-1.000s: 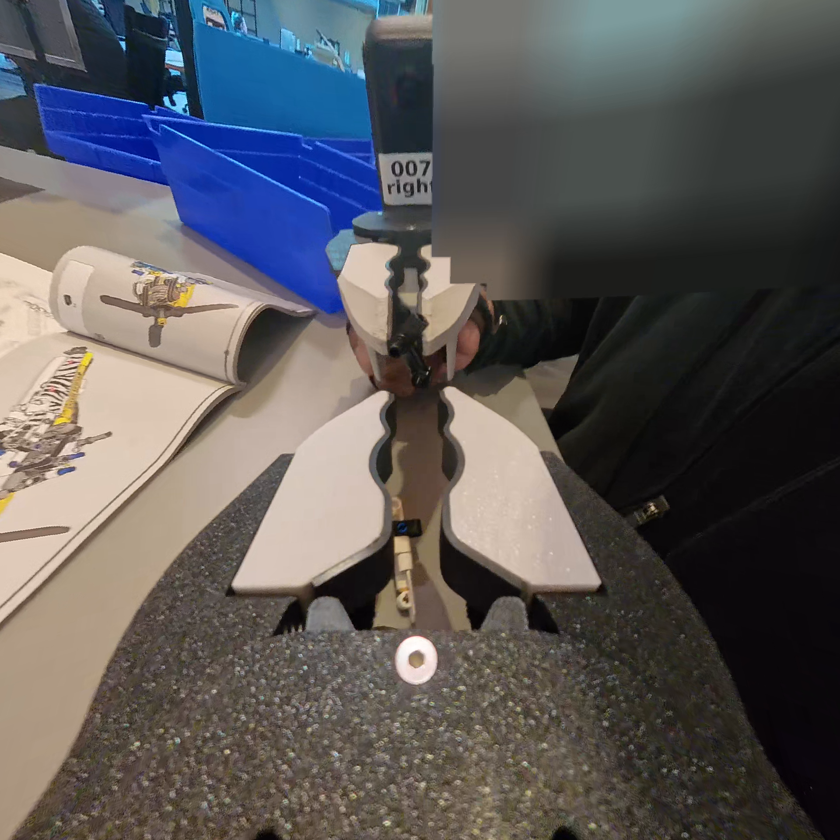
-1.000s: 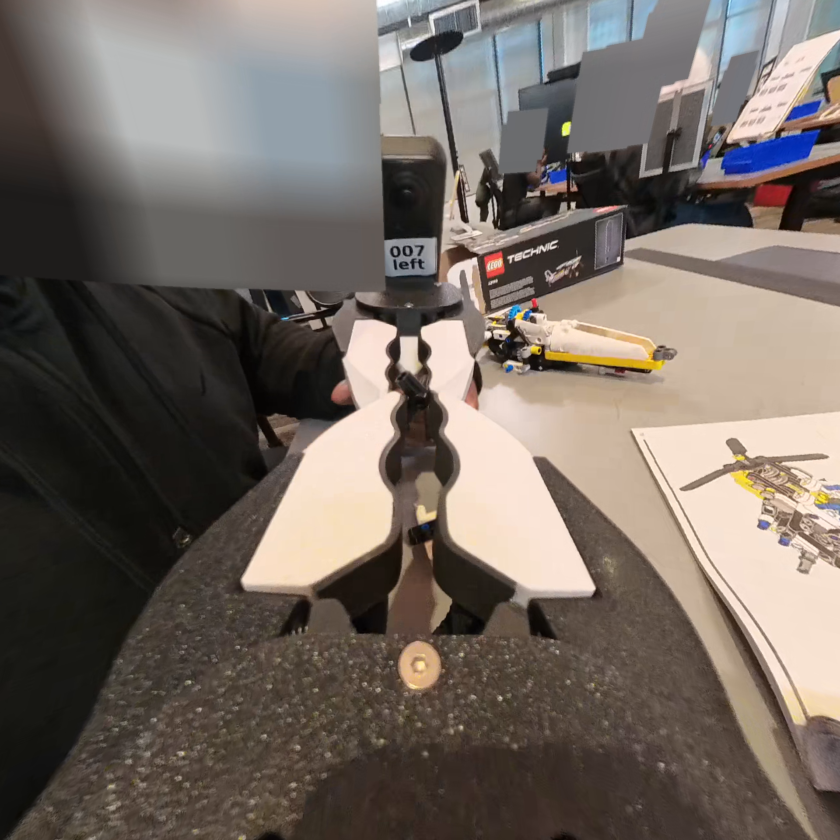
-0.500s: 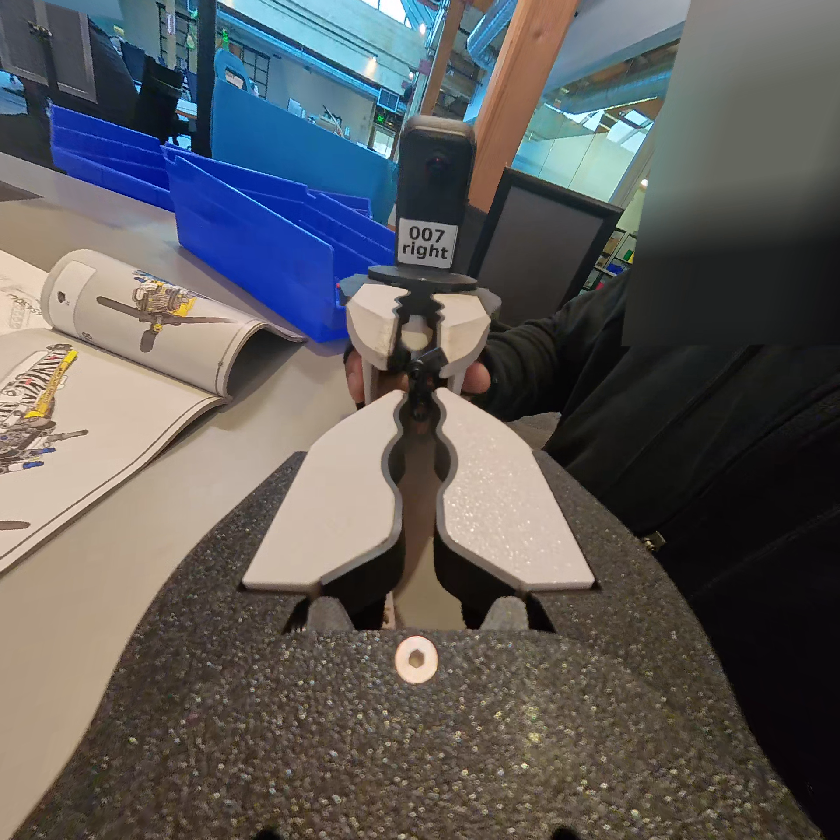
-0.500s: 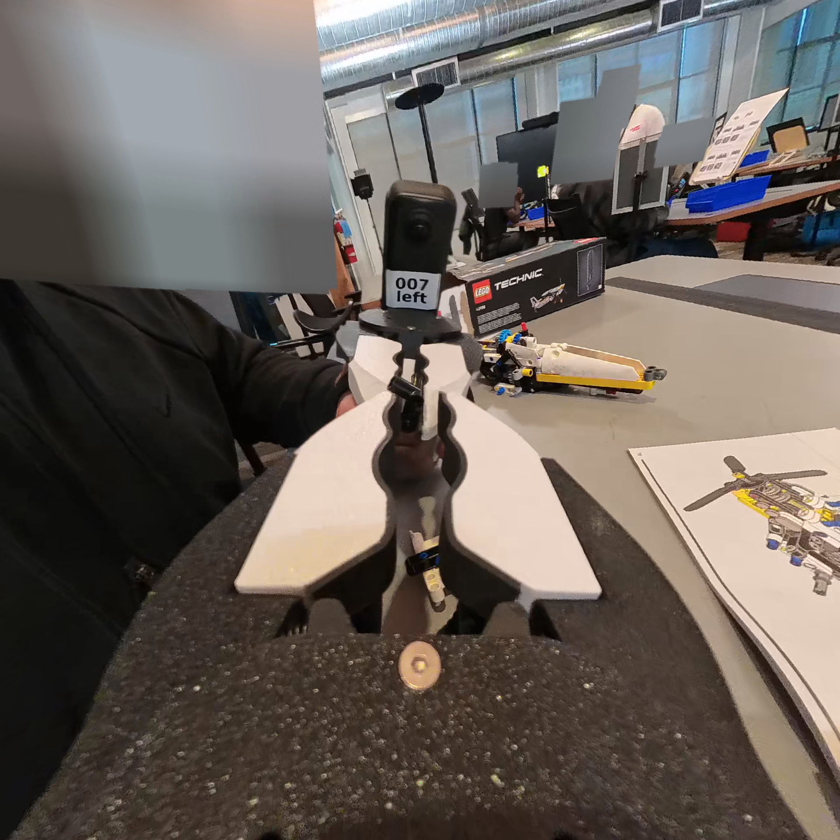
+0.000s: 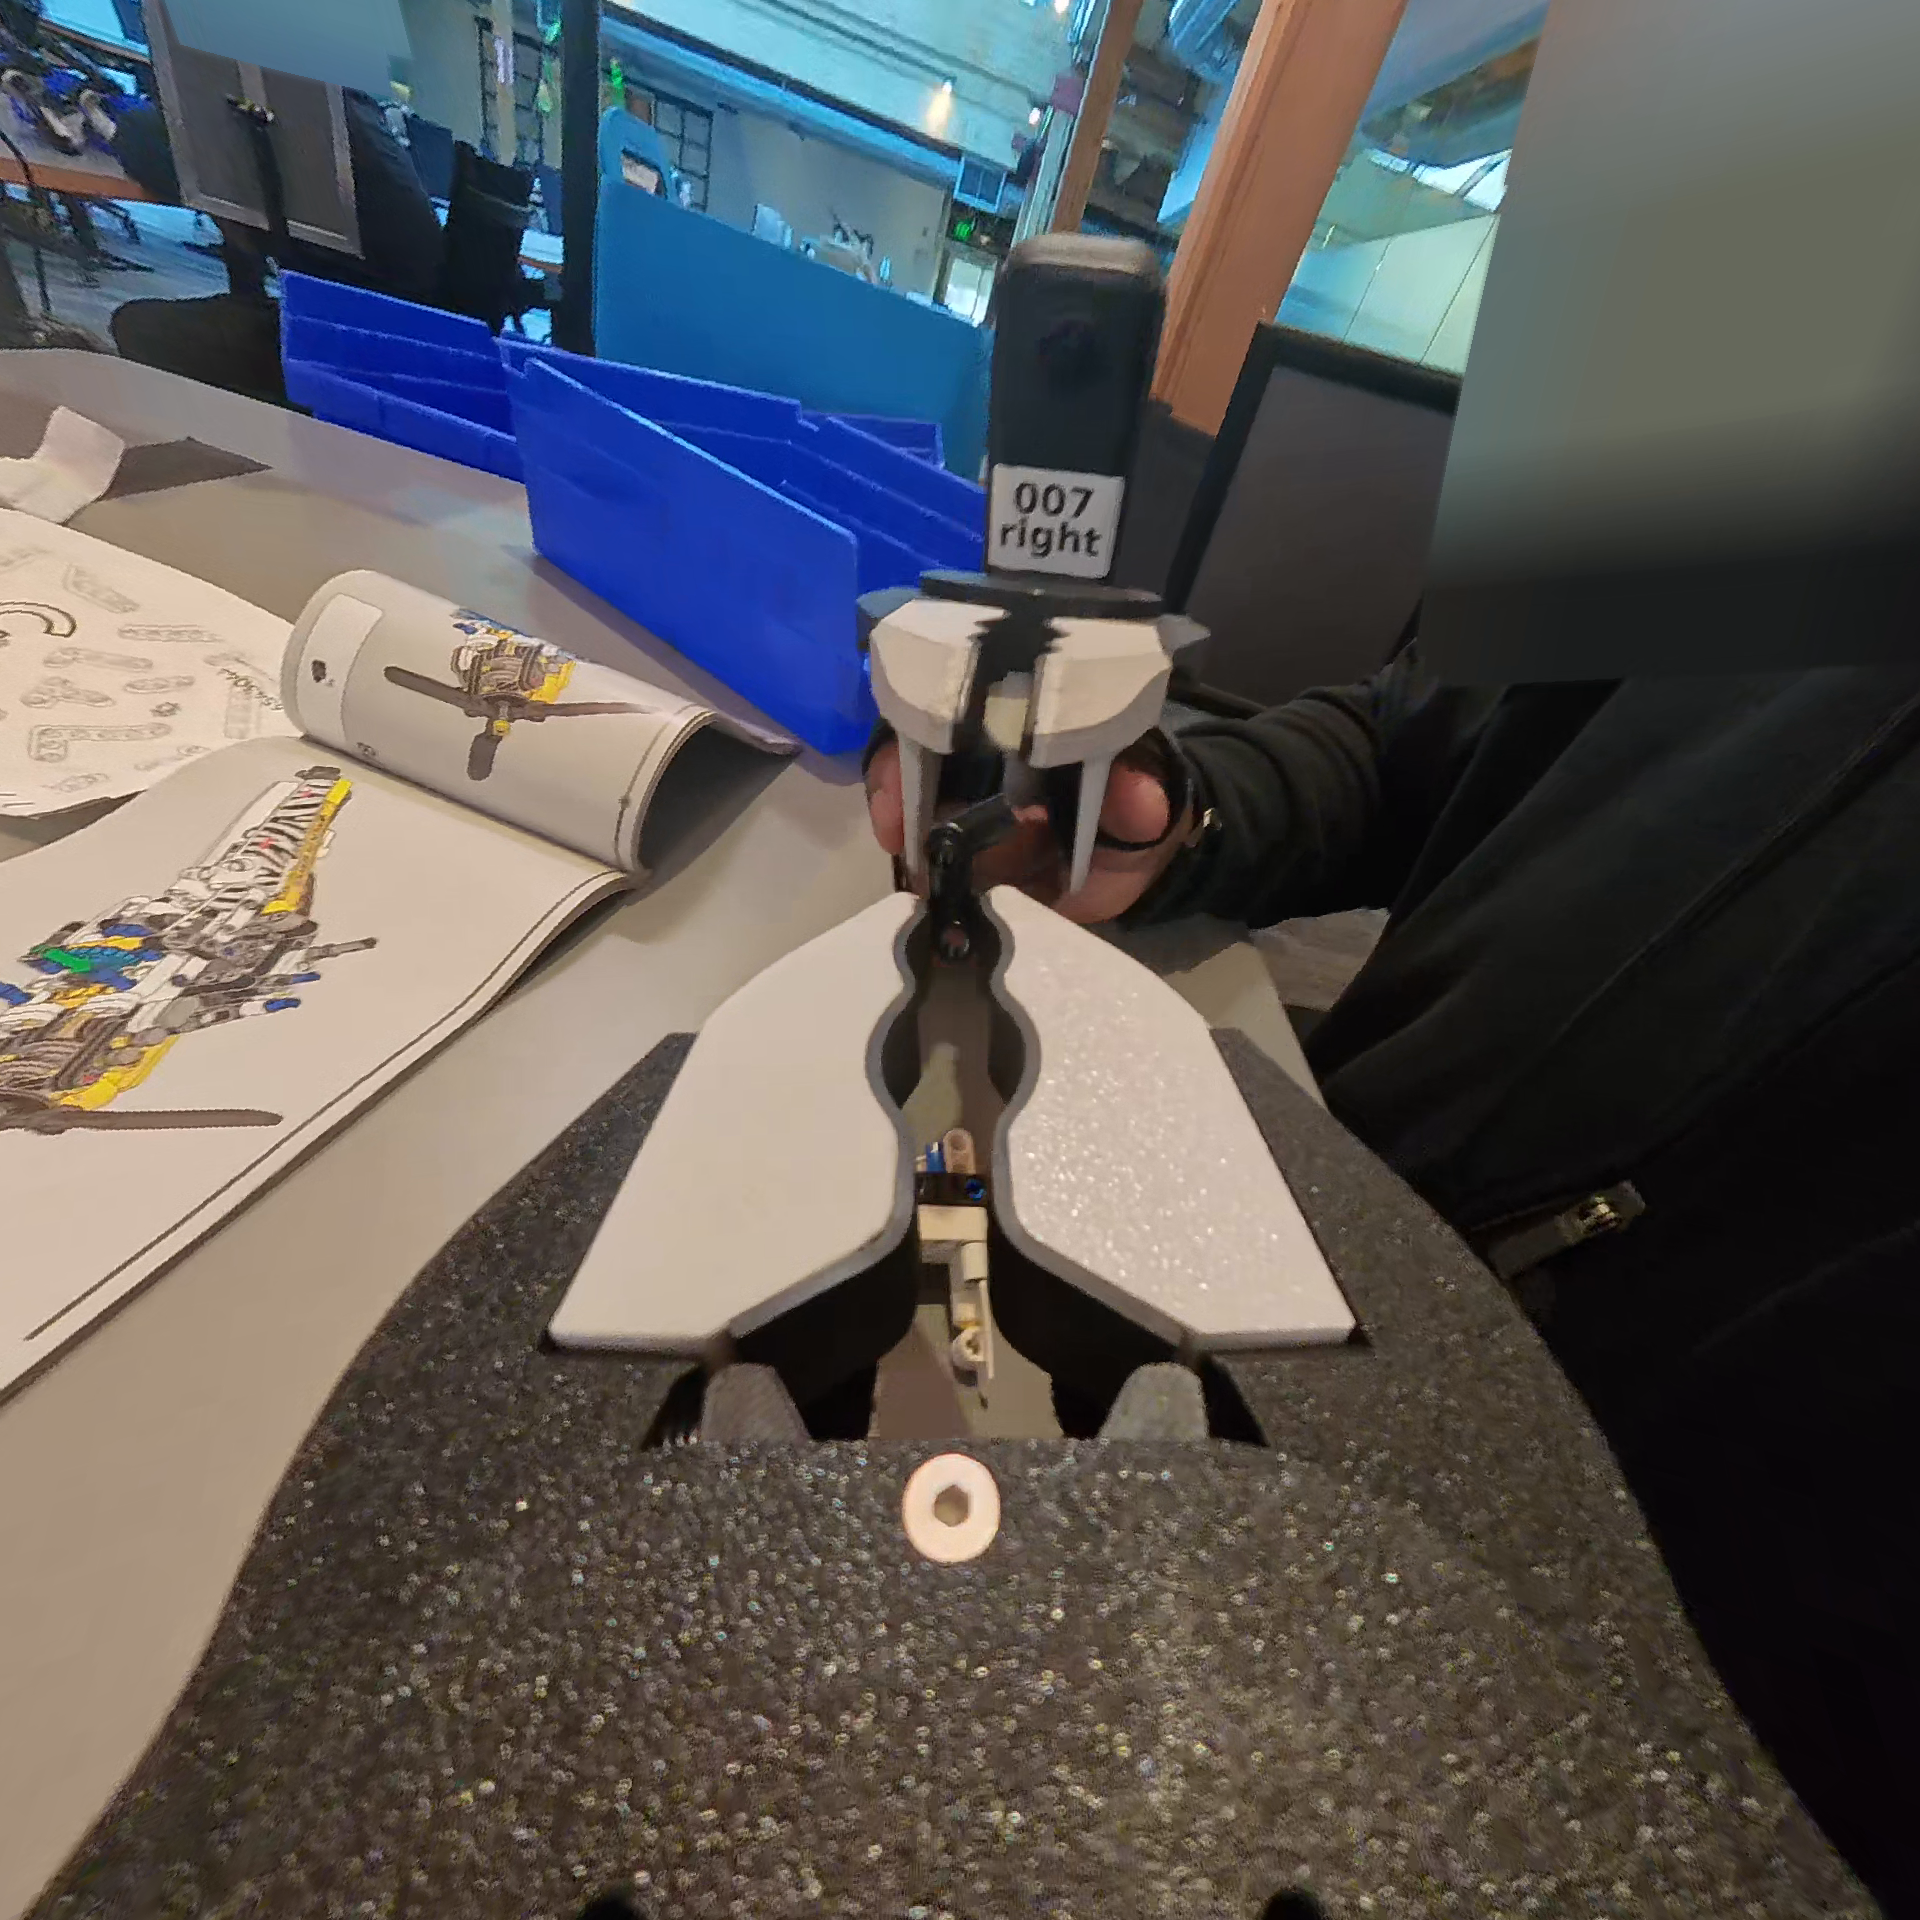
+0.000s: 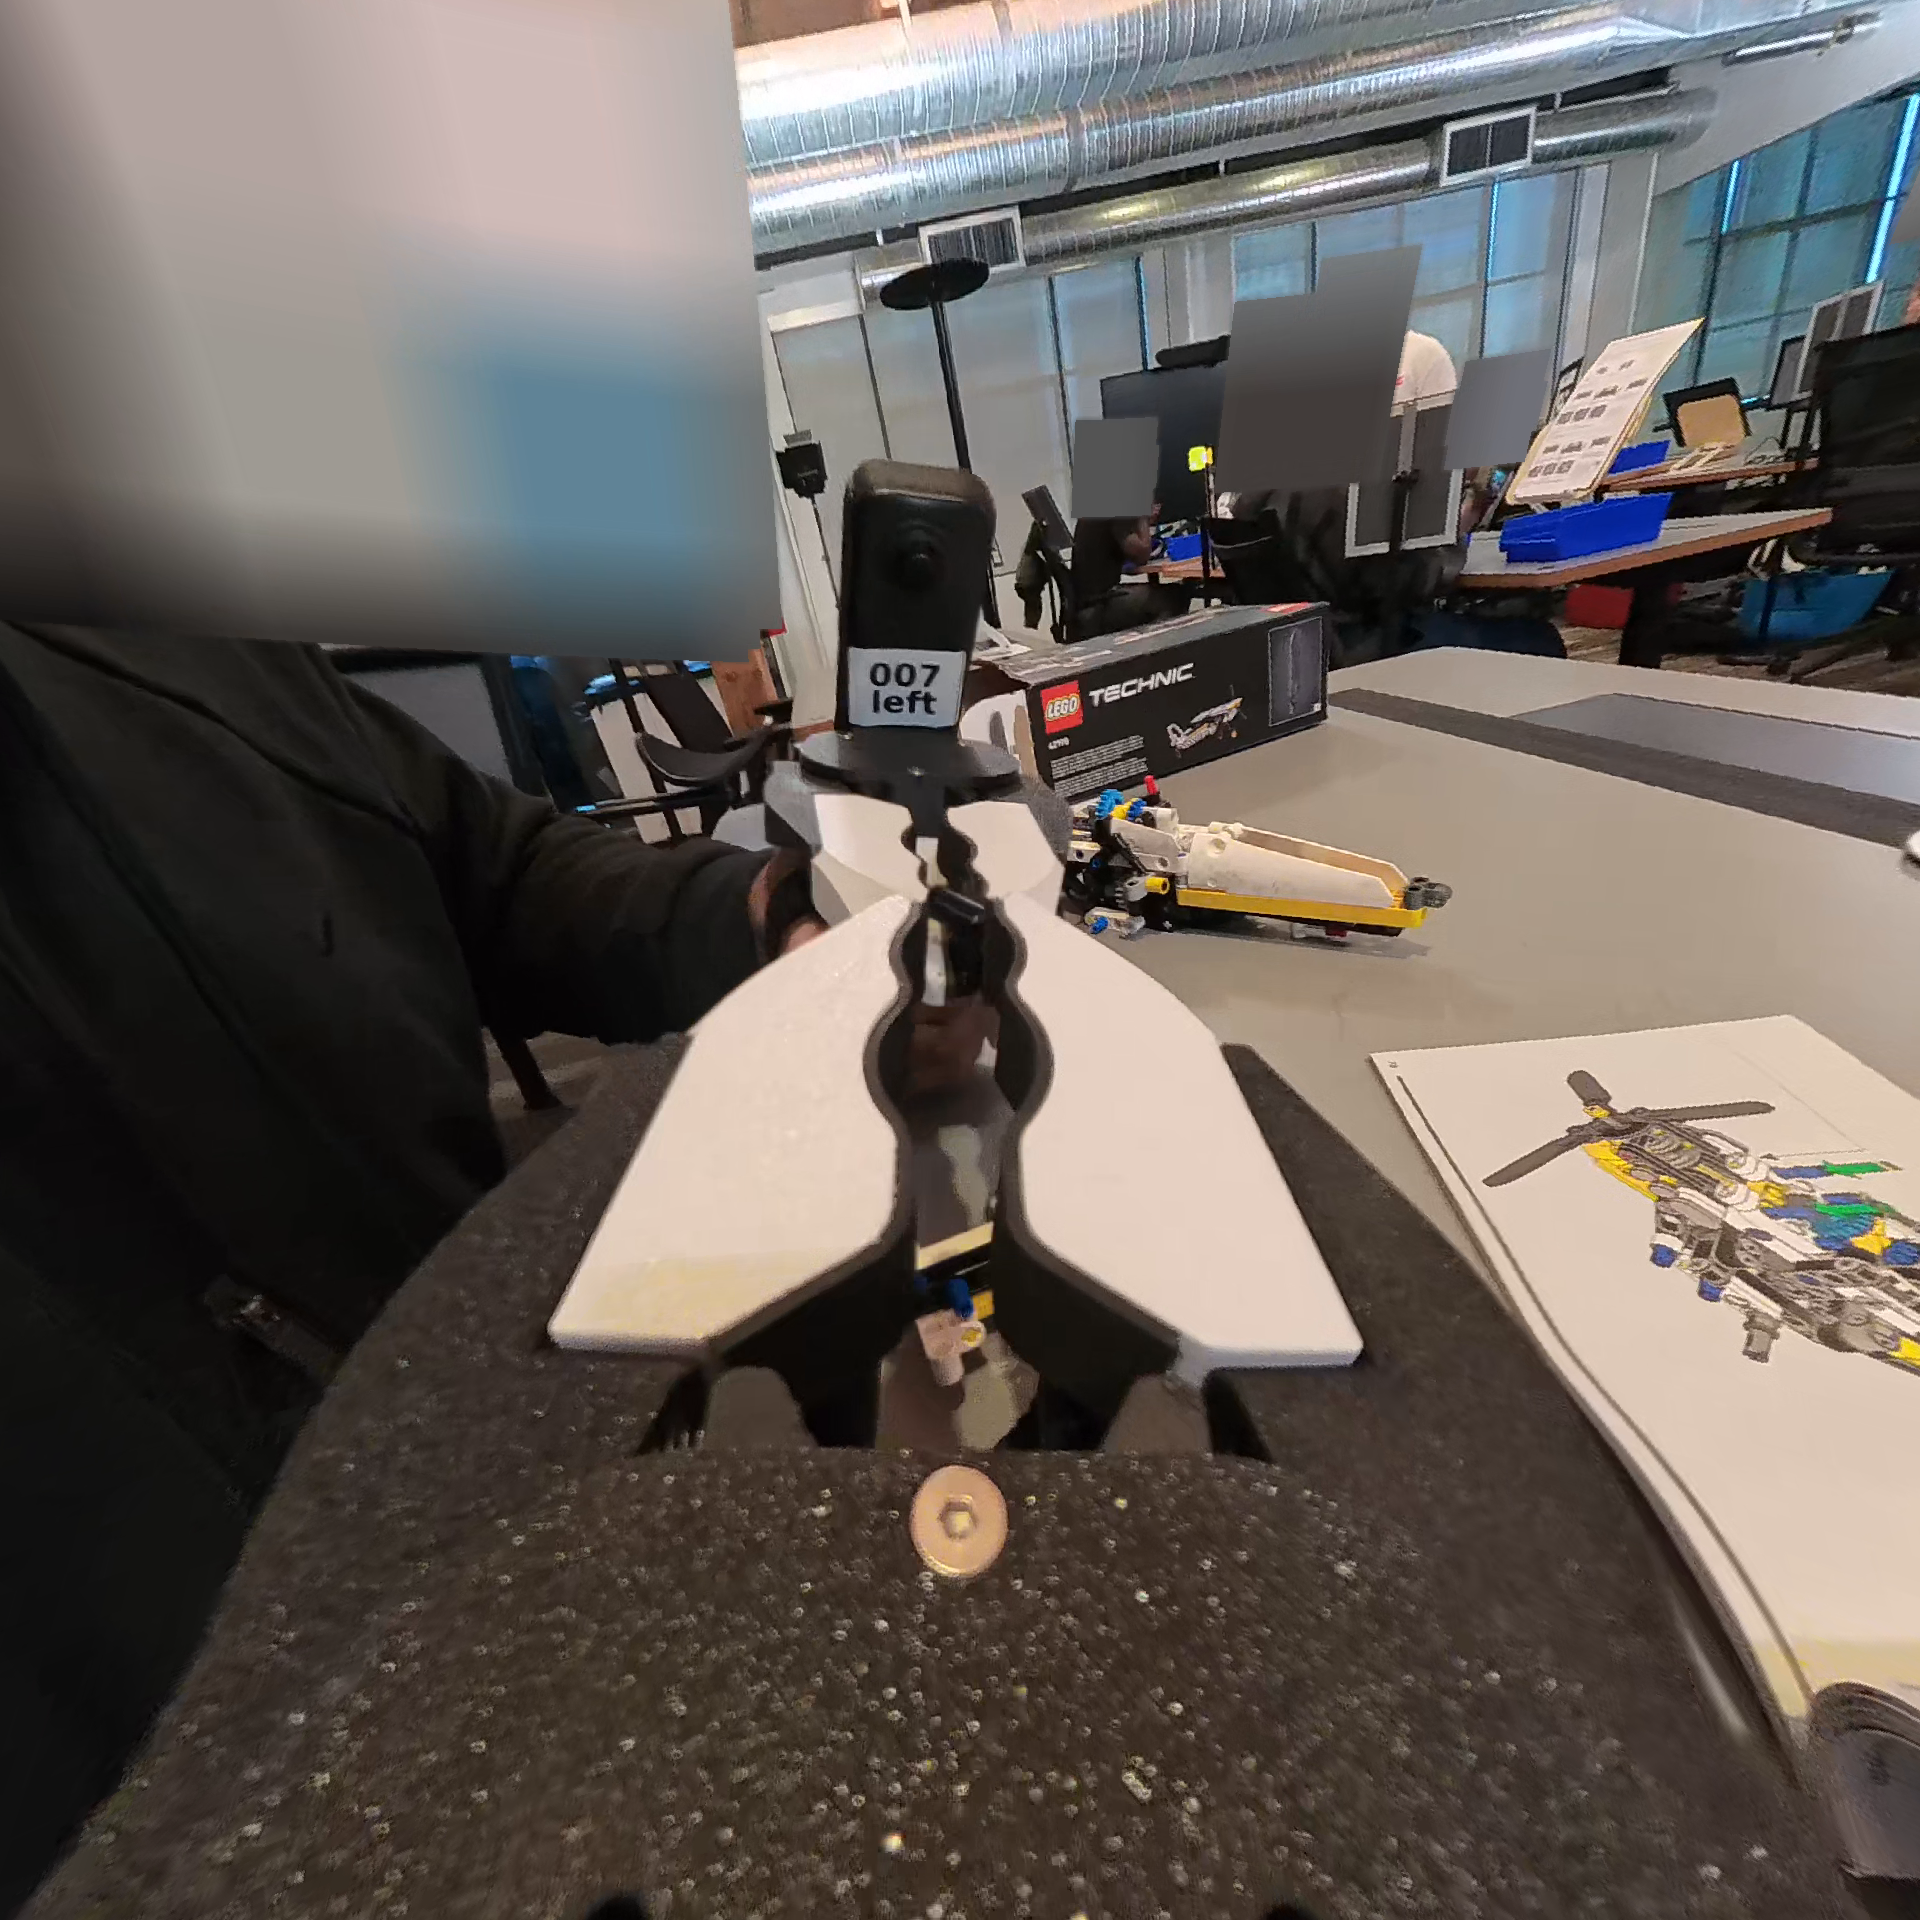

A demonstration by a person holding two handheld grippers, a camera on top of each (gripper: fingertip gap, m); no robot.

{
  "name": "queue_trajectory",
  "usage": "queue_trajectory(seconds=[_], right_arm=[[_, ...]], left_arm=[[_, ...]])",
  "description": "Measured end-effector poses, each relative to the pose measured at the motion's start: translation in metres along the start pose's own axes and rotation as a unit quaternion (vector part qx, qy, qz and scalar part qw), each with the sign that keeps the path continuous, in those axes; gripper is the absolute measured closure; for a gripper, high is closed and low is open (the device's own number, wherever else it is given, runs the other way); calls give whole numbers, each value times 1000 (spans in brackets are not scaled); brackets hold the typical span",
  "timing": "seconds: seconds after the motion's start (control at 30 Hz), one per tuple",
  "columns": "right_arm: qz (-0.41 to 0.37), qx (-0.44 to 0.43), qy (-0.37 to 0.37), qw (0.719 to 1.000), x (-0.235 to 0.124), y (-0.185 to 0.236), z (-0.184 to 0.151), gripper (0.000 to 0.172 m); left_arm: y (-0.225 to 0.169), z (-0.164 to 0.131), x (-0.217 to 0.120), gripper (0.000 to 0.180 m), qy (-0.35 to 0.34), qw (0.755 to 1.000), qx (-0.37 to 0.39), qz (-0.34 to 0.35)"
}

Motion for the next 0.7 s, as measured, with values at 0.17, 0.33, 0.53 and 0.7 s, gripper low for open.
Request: queue_trajectory(seconds=[0.17,0.33,0.53,0.7], right_arm=[[-13,-28,-6,999,1,3,0,146],[-7,-47,-16,999,1,7,2,128],[-19,-67,-41,997,1,9,5,107],[-23,-79,-31,996,3,9,2,113]], left_arm=[[2,-2,-2,171,32,999,16,23],[1,-6,1,171,46,999,18,22],[0,-8,3,171,56,998,20,18],[1,-9,2,171,57,998,18,19]])
Point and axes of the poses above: each gripper's, where its closed fingertips meet, x out along the fingers, z out of its top, y = z × x across the jaws, the point moved 8 cm from there along -x, back along the fingers, and after that the axes turned 15 degrees about -z, right-handed, at the moved point
